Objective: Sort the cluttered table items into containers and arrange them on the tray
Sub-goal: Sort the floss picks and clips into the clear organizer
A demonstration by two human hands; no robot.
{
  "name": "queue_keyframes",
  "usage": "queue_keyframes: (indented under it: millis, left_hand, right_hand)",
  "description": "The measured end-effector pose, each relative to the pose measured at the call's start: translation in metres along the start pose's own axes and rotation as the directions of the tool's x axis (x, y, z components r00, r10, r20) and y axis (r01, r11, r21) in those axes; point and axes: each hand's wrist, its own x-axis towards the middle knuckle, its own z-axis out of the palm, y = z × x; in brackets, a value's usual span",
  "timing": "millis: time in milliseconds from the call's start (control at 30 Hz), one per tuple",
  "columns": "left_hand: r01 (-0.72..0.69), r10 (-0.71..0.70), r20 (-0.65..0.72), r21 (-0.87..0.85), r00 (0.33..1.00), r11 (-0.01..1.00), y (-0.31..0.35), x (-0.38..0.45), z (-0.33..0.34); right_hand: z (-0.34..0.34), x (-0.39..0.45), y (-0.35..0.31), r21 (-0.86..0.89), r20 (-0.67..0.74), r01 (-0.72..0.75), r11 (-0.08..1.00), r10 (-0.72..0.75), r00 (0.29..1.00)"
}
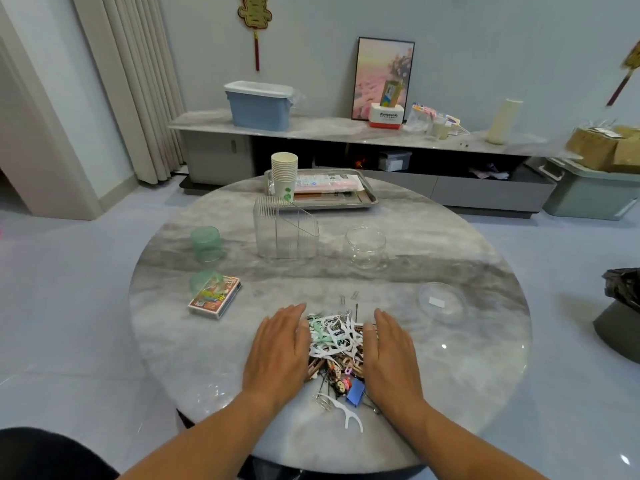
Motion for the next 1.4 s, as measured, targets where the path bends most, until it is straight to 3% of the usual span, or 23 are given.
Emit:
queue_keyframes:
  millis: [233, 400, 533, 633, 767, 1100, 1200, 1333, 1400]
  left_hand:
    - [-0.005, 0.007, 0.011, -0.144, 1.0, 0.99, 0.007, 0.035, -0.003]
    - [-0.189, 0.185, 0.038, 0.228, 0.982, 0.955, 0.016, 0.11, -0.025]
    - [-0.302, 0.307, 0.094, 0.582, 0.947, 0.755, 0.023, 0.175, -0.041]
    - [-0.352, 0.317, 0.181, 0.681, 0.931, 0.643, 0.02, 0.201, -0.049]
    - [-0.383, 0.336, 0.204, 0.651, 0.92, 0.655, 0.019, 0.207, -0.054]
    - [-0.524, 0.497, 0.182, 0.418, 0.848, 0.742, 0.045, 0.149, -0.042]
    - [-0.571, 0.533, 0.211, 0.375, 0.82, 0.73, 0.061, 0.133, -0.035]
    - [-0.577, 0.53, 0.23, 0.379, 0.816, 0.724, 0.073, 0.121, -0.031]
    - [-0.572, 0.527, 0.225, 0.379, 0.82, 0.728, 0.077, 0.116, -0.031]
  right_hand:
    - [-0.006, 0.03, -0.006, 0.195, 0.07, -0.031, 0.98, 0.018, 0.997]
    - [-0.03, 0.086, 0.004, 0.099, 0.248, 0.046, 0.994, -0.069, 0.966]
    - [-0.021, 0.116, 0.001, -0.007, 0.41, 0.188, 0.982, -0.169, 0.896]
    - [-0.01, 0.124, -0.004, -0.084, 0.472, 0.329, 0.94, -0.253, 0.844]
    - [-0.011, 0.125, -0.009, -0.111, 0.54, 0.449, 0.886, -0.326, 0.776]
    - [-0.043, 0.087, -0.02, -0.109, 0.663, 0.531, 0.841, -0.336, 0.669]
    - [-0.053, 0.081, -0.031, -0.128, 0.658, 0.508, 0.852, -0.31, 0.686]
    - [-0.071, 0.078, -0.038, -0.142, 0.562, 0.36, 0.922, -0.224, 0.796]
    - [-0.082, 0.08, -0.041, -0.145, 0.557, 0.301, 0.942, -0.174, 0.812]
